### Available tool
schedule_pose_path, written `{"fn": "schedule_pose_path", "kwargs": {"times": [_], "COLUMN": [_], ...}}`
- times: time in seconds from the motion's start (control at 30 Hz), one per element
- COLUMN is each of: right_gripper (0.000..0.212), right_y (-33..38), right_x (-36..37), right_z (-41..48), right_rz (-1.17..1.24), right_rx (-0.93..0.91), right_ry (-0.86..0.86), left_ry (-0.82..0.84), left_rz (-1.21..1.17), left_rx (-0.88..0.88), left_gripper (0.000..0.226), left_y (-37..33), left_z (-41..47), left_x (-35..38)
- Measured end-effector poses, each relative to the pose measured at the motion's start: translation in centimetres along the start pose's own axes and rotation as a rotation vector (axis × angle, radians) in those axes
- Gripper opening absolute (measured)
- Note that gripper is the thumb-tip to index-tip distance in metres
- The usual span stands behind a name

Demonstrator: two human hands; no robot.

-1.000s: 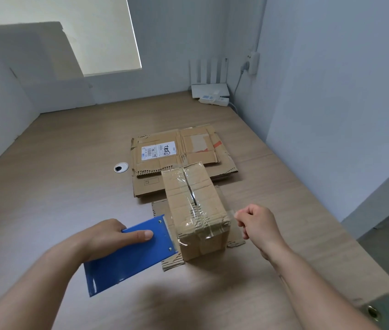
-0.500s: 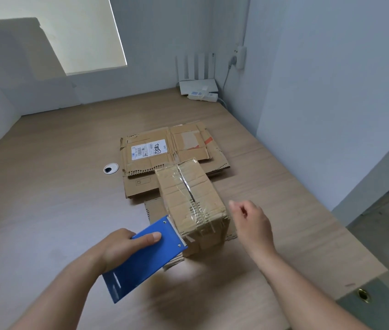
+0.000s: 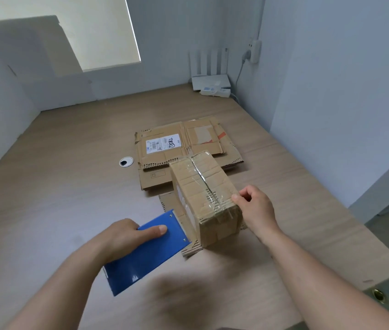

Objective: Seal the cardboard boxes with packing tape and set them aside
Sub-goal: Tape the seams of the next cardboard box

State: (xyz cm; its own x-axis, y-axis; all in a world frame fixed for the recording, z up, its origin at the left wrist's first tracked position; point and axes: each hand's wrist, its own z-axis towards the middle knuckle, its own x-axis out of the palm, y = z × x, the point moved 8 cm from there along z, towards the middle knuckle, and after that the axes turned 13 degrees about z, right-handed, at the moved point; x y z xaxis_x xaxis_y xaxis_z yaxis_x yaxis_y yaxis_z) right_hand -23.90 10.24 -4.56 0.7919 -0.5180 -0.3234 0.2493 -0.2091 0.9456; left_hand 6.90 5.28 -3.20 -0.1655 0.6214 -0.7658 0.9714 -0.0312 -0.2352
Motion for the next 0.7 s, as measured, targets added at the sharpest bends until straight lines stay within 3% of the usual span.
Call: {"fn": "schedule_pose_path", "kwargs": {"times": [0.2, 0.43, 0.53, 0.6, 0.7], "right_gripper": [0.017, 0.017, 0.017, 0.017, 0.016], "right_y": [0.2, 1.2, 1.4, 1.3, 1.5], "right_x": [-0.2, 0.4, 0.7, 0.6, 0.6], "right_z": [-0.5, -0.8, -1.1, -1.3, -0.7], "right_rz": [-0.081, -0.064, -0.071, -0.072, -0.076], "right_rx": [-0.02, -0.016, -0.026, -0.03, -0.032], "right_ry": [-0.007, 0.01, 0.01, 0.021, 0.025], "left_ry": [-0.164, -0.267, -0.273, -0.222, -0.287], "left_rz": [0.264, 0.383, 0.74, 0.897, 0.691], "left_rx": [-0.087, -0.158, -0.158, -0.199, -0.266], "left_gripper": [0.061, 0.049, 0.03, 0.03, 0.039], "left_y": [-3.0, -5.3, -5.9, -4.1, -1.3], "left_z": [0.8, -0.1, -0.1, -0.2, 0.0], "left_x": [0.4, -1.5, -1.5, 0.4, 0.8]}}
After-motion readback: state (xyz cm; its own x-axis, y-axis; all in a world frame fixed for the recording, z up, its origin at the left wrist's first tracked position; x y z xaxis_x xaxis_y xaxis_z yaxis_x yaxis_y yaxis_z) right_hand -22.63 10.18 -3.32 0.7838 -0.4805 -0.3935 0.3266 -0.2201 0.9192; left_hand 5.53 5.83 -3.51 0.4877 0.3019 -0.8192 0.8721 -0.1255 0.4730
